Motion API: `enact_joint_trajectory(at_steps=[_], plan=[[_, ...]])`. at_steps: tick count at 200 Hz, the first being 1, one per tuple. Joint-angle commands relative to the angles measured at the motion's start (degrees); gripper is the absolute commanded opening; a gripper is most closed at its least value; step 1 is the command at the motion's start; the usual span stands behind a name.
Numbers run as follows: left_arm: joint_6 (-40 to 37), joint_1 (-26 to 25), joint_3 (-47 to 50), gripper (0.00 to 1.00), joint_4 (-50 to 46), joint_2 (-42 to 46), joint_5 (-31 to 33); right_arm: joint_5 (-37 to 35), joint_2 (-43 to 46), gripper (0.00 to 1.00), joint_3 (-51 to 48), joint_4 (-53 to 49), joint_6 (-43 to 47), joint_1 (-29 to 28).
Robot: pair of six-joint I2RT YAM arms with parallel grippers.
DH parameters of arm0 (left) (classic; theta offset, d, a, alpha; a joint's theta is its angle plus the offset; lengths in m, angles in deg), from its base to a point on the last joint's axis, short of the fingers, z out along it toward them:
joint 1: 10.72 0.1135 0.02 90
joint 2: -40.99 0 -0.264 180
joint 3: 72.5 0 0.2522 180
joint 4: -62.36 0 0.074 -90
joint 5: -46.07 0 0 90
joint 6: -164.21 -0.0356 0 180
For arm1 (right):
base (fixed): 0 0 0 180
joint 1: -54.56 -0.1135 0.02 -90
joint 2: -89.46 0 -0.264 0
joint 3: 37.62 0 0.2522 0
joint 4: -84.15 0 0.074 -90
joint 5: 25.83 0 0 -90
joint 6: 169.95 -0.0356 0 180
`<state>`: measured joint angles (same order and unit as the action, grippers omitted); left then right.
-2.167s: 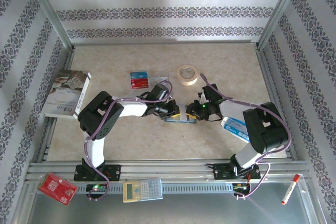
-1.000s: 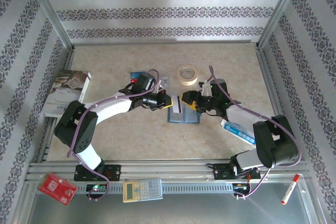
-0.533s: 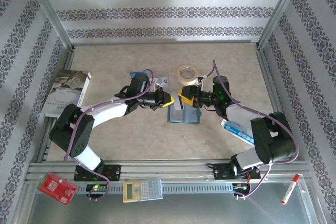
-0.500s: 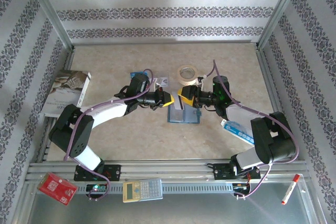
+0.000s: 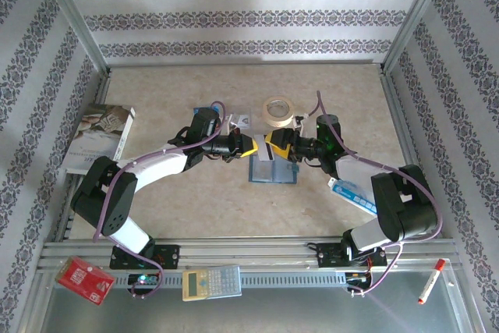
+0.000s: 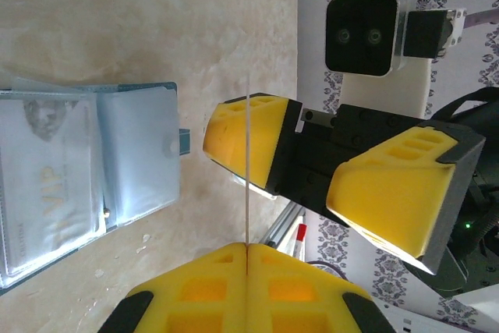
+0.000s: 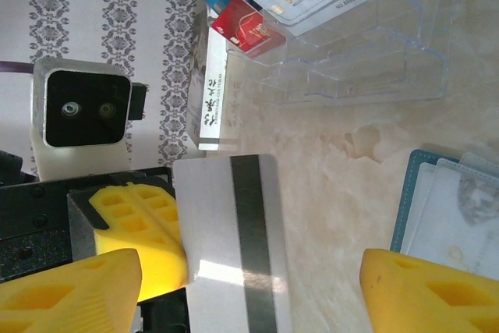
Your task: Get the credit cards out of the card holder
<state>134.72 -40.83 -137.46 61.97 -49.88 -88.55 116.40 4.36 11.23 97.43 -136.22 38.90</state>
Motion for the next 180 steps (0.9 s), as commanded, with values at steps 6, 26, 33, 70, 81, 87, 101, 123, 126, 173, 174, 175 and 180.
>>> enact_joint_trajectory(at_steps=[6,26,33,70,81,87,101,123,126,173,174,175,180], plan=[[1.3,0.7,0.3,0.0,3.7,1.0,-1.2,3.6,-0.3,0.72,0.3,4.2,-0.6,-1.7],[2.3,0.8,0.8,0.0,5.2,1.2,-1.4,4.8,-0.2,0.66,0.8,6.5,-2.1,-2.3],[2.5,1.0,0.9,0.0,5.5,1.2,-1.4,4.9,0.0,0.6,0.6,7.9,-3.0,-2.2],[3.1,1.5,2.0,0.0,6.6,1.5,-1.2,5.0,1.1,0.37,0.1,10.7,-4.2,-2.0],[3.2,1.6,2.0,0.0,6.8,1.6,-1.2,4.9,1.3,0.32,-0.1,11.0,-4.3,-2.0],[3.2,1.7,2.1,0.0,6.8,1.6,-1.2,4.8,1.5,0.3,-0.3,11.1,-4.3,-2.1],[3.2,1.6,2.3,0.0,6.9,1.7,-1.2,4.8,1.7,0.22,-0.4,10.9,-4.2,-2.2],[2.4,2.1,2.3,0.01,5.7,2.3,-0.6,4.6,1.9,0.08,-0.3,9.9,-2.7,-2.2],[2.1,2.3,2.3,0.03,5.2,2.5,-0.4,4.6,1.9,0.06,-0.3,9.7,-2.1,-2.3],[-11.3,4.4,-1.9,0.5,-14.6,6.7,8.2,1.9,2.0,0.0,1.5,1.4,9.2,-2.1],[-11.5,4.4,-2.0,0.51,-14.8,6.7,8.4,1.9,2.0,0.0,1.6,1.4,9.2,-2.2],[-11.6,4.4,-2.1,0.52,-15.1,6.7,8.5,1.8,2.0,0.0,1.6,1.3,9.2,-2.1],[-11.9,4.4,-2.4,0.55,-15.5,6.9,8.8,1.7,1.8,0.0,2.0,1.6,8.5,-1.9]])
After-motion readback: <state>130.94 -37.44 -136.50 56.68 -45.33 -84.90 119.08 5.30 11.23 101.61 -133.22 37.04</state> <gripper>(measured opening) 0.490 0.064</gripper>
